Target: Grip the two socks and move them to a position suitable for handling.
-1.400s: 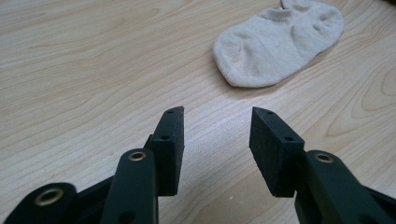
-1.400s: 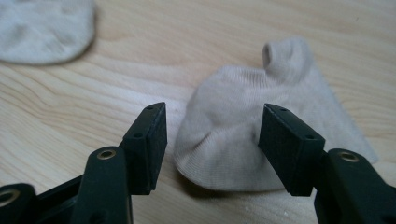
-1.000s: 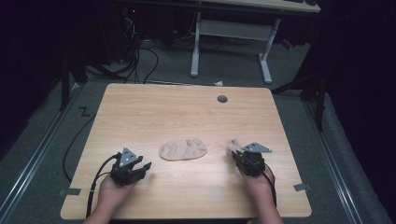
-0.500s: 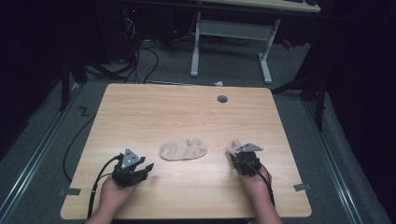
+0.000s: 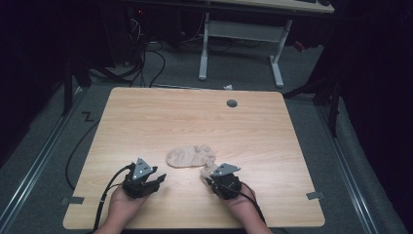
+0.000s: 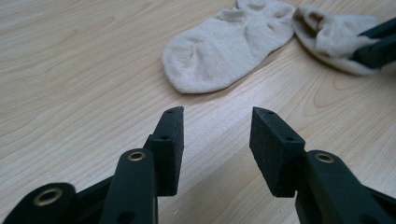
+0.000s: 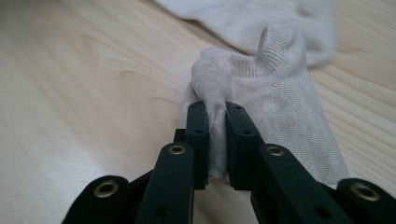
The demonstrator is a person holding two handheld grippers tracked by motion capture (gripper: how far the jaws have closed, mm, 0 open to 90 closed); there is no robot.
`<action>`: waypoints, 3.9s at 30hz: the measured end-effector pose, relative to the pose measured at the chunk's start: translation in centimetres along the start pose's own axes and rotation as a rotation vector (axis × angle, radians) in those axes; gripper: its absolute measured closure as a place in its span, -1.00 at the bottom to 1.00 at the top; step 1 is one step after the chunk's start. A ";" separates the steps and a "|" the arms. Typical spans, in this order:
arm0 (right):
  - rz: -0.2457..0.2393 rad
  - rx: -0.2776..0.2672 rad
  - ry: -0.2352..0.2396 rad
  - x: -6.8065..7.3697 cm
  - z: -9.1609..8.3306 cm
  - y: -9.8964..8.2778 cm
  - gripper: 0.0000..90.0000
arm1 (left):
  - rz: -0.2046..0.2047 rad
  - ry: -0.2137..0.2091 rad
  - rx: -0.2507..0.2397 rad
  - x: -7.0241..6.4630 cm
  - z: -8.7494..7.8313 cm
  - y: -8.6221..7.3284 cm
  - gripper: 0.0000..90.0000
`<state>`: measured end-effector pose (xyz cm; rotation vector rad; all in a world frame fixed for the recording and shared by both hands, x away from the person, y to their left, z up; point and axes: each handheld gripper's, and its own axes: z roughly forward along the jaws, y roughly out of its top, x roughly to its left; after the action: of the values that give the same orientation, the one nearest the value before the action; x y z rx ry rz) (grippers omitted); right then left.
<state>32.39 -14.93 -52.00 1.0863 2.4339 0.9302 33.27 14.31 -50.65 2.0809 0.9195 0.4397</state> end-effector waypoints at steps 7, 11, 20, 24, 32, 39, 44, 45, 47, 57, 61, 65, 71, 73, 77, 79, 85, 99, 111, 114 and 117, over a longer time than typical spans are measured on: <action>0.005 -0.064 0.041 1.5 -0.7 1.1 0.79 | 0.002 -0.021 -0.005 -0.8 0.3 0.3 0.23; 0.022 -0.096 0.035 1.4 -1.4 1.3 0.79 | 0.007 -0.043 -0.006 -1.6 0.7 0.6 0.23; 0.119 -0.160 0.046 -0.3 -2.7 1.2 0.79 | 0.056 -0.155 -0.009 -6.7 4.7 3.4 0.58; 0.127 -0.162 0.045 -0.5 -2.7 1.0 0.78 | 0.022 -0.197 0.004 -7.6 6.6 3.8 0.68; 0.161 -0.173 0.030 -1.6 -3.2 0.5 0.77 | 0.077 -0.207 0.076 -8.5 7.5 3.1 0.76; 0.175 -0.173 0.002 -2.3 -3.8 -0.2 0.76 | 0.125 -0.175 0.117 -7.8 5.7 2.2 0.77; 0.168 -0.146 -0.011 -2.3 -3.3 -0.4 0.77 | 0.114 -0.141 0.141 -6.0 4.6 1.6 0.78; 0.171 -0.141 -0.011 -2.2 -3.2 -0.4 0.77 | 0.114 -0.139 0.146 -5.7 4.4 1.5 0.78; 0.165 -0.129 -0.013 -2.1 -3.0 -0.5 0.77 | 0.123 -0.132 0.158 -5.3 3.9 1.3 0.78; 0.149 -0.060 -0.006 -1.4 -2.1 -1.6 0.70 | 0.097 -0.125 0.120 -4.5 2.9 0.0 0.74; 0.150 -0.048 -0.018 -1.6 -1.6 -1.6 0.60 | 0.118 -0.108 0.118 -4.2 3.0 0.1 0.71; 0.162 -0.056 -0.041 -2.1 -1.7 -1.6 0.45 | 0.106 -0.101 0.106 -3.9 2.9 0.0 0.68; 0.153 -0.097 -0.069 -2.5 -1.8 -1.0 0.70 | 0.125 -0.084 0.076 -3.4 2.6 0.4 0.68; 0.142 -0.072 -0.056 -2.6 -1.2 -0.8 0.82 | 0.109 -0.085 0.085 -3.3 2.8 0.4 0.69; 0.110 -0.028 -0.064 -2.1 -0.3 -1.0 0.89 | 0.097 -0.092 0.107 -3.5 3.2 0.1 0.80; 0.100 -0.026 -0.063 -1.7 -0.5 -1.1 0.89 | 0.095 -0.099 0.110 -3.4 3.1 0.0 0.80; 0.054 -0.010 -0.040 -0.5 -1.5 -2.0 0.88 | 0.112 -0.142 0.127 -4.3 1.7 -0.8 0.80; 0.063 -0.086 -0.009 -0.2 -2.9 -1.9 0.71 | 0.144 -0.115 0.142 -4.2 1.4 -0.8 0.78; 0.075 -0.113 -0.035 -1.0 -3.0 -2.1 0.47 | 0.146 -0.124 0.111 -3.8 0.7 -0.4 0.69; 0.081 -0.127 -0.036 -1.4 -3.0 -2.1 0.42 | 0.146 -0.115 0.092 -3.4 0.5 -0.1 0.60; 0.092 -0.144 -0.046 -2.0 -2.9 -1.9 0.35 | 0.117 -0.094 0.065 -2.5 0.2 0.2 0.55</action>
<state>31.15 -18.69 -51.09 1.1624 2.2577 1.0790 31.79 12.25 -50.56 2.2031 0.7690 0.3736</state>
